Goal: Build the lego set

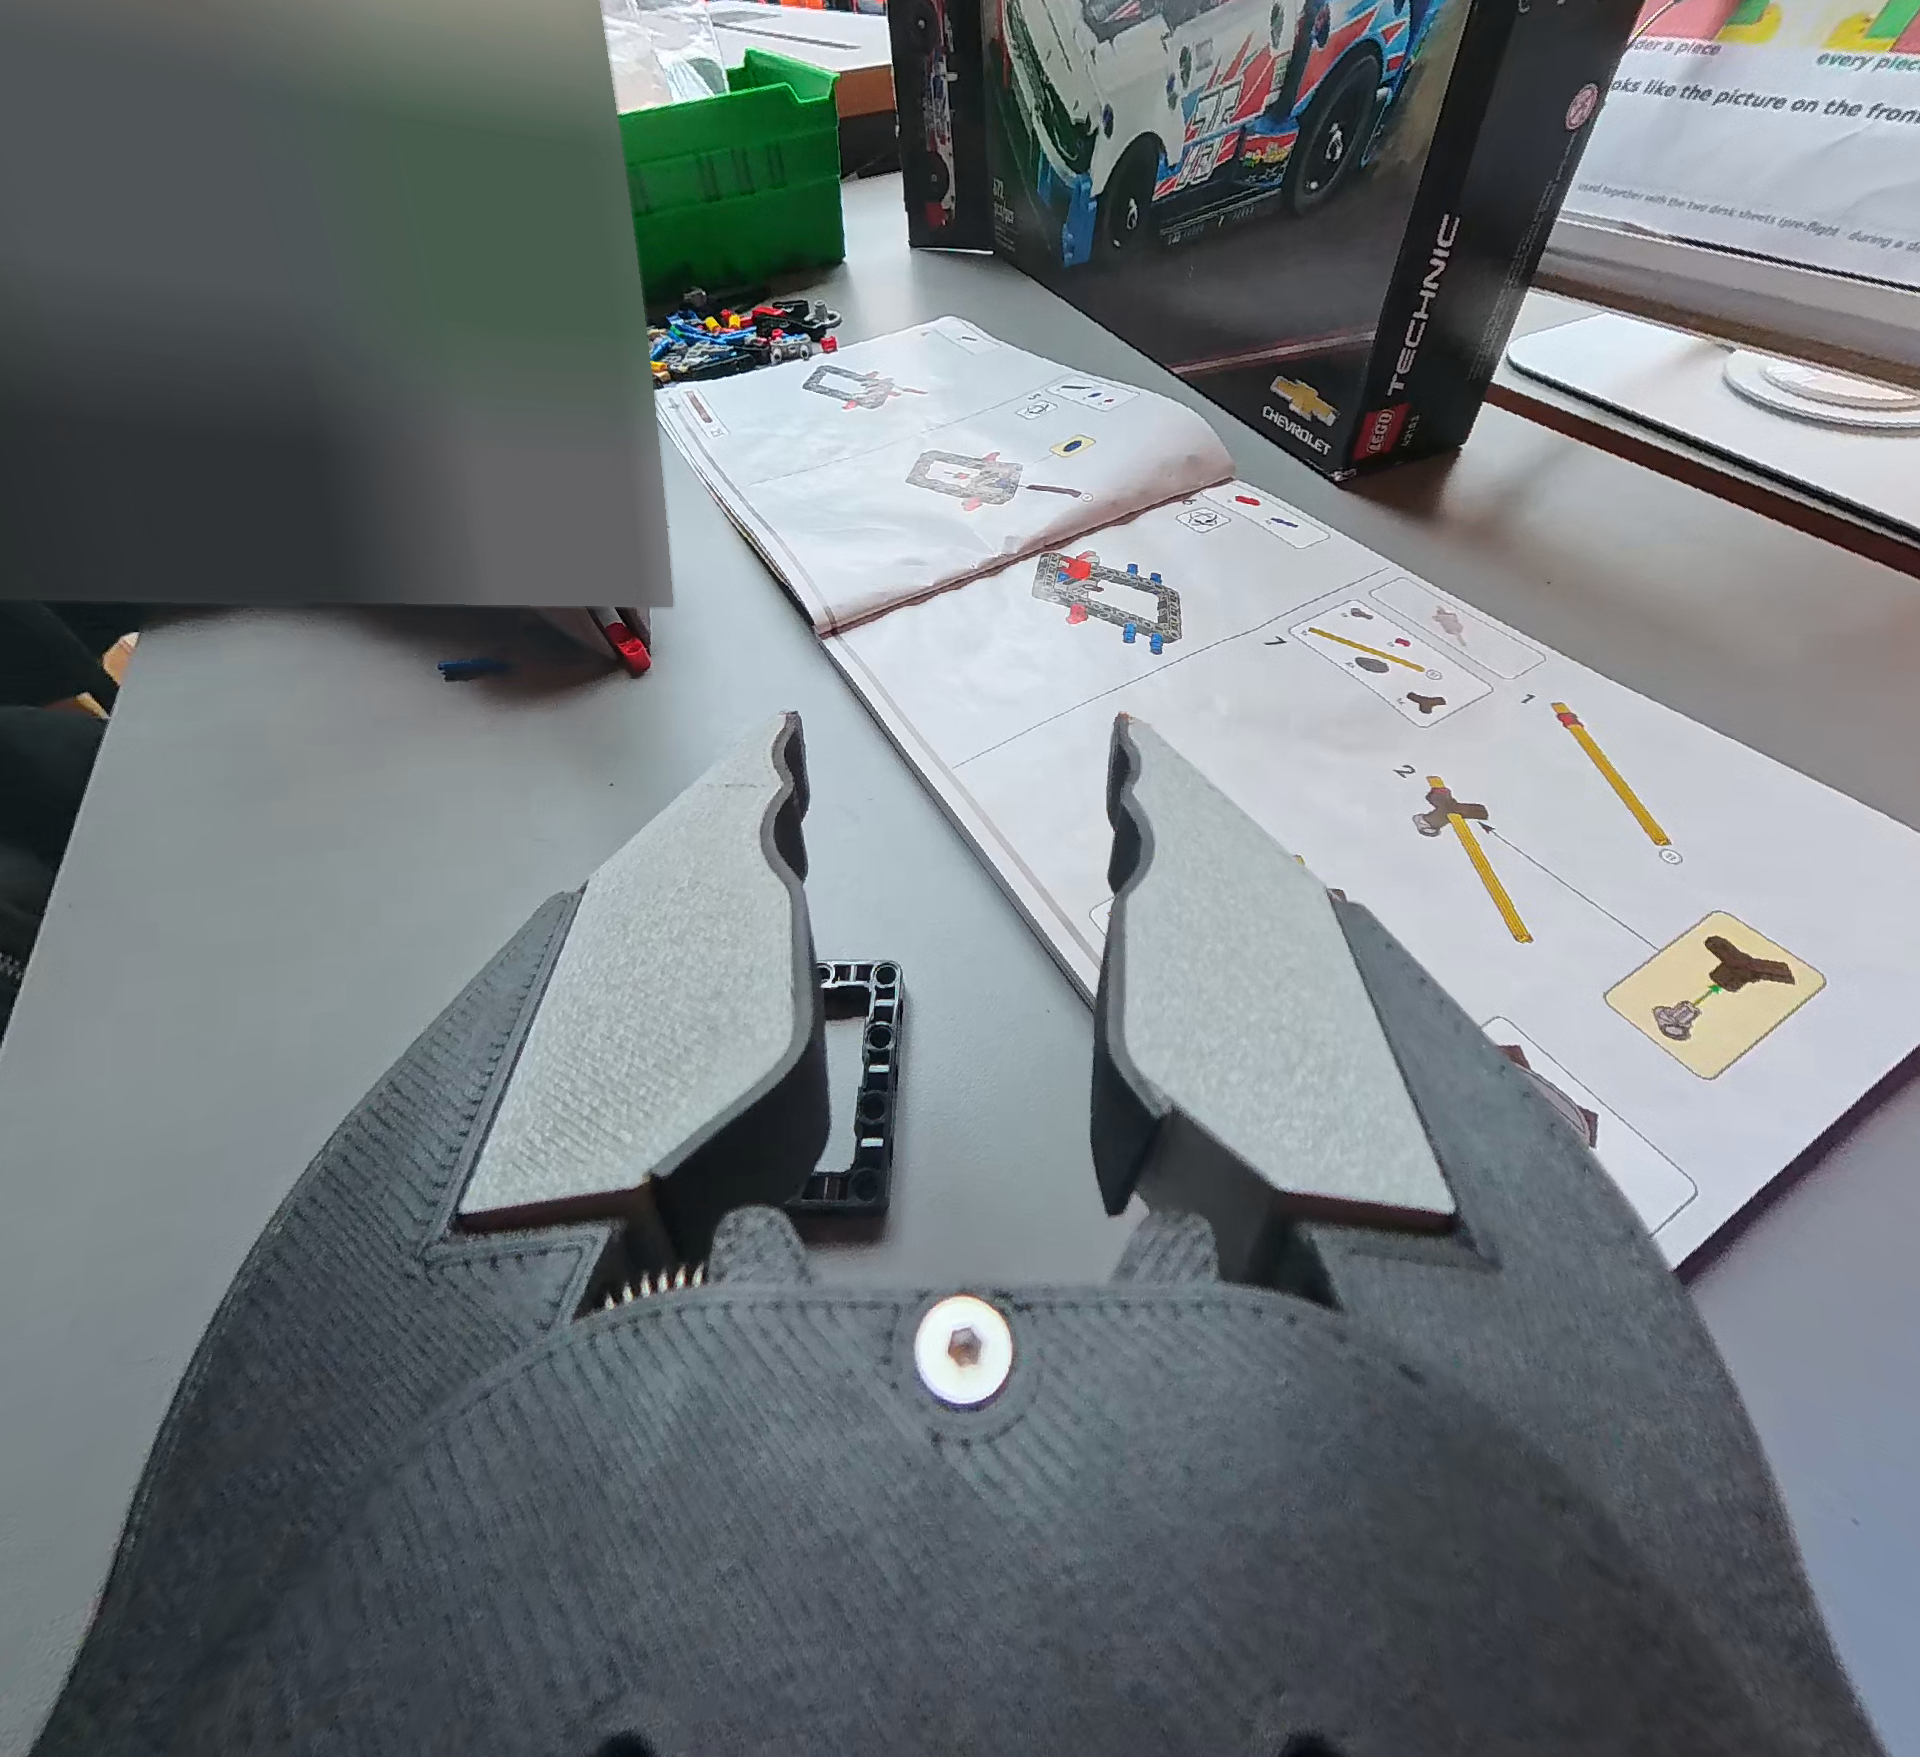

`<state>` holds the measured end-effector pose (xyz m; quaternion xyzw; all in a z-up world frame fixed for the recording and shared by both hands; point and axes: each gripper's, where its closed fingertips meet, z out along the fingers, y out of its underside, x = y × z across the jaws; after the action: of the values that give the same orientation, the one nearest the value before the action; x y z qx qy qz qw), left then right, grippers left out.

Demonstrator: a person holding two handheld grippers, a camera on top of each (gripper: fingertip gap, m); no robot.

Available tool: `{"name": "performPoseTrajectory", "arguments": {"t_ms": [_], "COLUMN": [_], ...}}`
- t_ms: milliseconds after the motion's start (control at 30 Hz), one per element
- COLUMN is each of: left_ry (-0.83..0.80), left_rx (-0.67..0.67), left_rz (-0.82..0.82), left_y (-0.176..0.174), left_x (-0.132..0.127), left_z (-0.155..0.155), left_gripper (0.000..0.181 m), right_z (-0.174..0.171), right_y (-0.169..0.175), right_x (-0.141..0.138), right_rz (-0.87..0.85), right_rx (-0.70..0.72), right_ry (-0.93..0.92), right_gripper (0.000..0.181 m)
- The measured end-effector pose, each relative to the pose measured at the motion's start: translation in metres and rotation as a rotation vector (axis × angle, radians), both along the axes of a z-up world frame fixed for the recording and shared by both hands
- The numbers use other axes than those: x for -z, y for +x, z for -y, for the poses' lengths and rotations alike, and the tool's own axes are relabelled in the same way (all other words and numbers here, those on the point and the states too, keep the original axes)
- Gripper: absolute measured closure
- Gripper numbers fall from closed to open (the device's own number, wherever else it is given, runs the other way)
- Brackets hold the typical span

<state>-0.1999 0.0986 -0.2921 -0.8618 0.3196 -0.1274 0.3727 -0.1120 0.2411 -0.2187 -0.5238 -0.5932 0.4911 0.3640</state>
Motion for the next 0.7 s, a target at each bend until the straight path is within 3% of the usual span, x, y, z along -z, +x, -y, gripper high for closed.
{"name": "performPoseTrajectory", "arguments": {"t_ms": [700], "left_ry": [0.003], "left_rx": [0.001], "left_rz": [-0.004], "left_y": [0.0], "left_x": [0.0], "left_z": [0.0], "left_gripper": [0.175], "right_z": [-0.01], "right_y": [0.003], "right_x": [-0.003], "right_rz": [-0.009], "right_rx": [0.038], "right_ry": [0.001], "right_gripper": [0.129]}}
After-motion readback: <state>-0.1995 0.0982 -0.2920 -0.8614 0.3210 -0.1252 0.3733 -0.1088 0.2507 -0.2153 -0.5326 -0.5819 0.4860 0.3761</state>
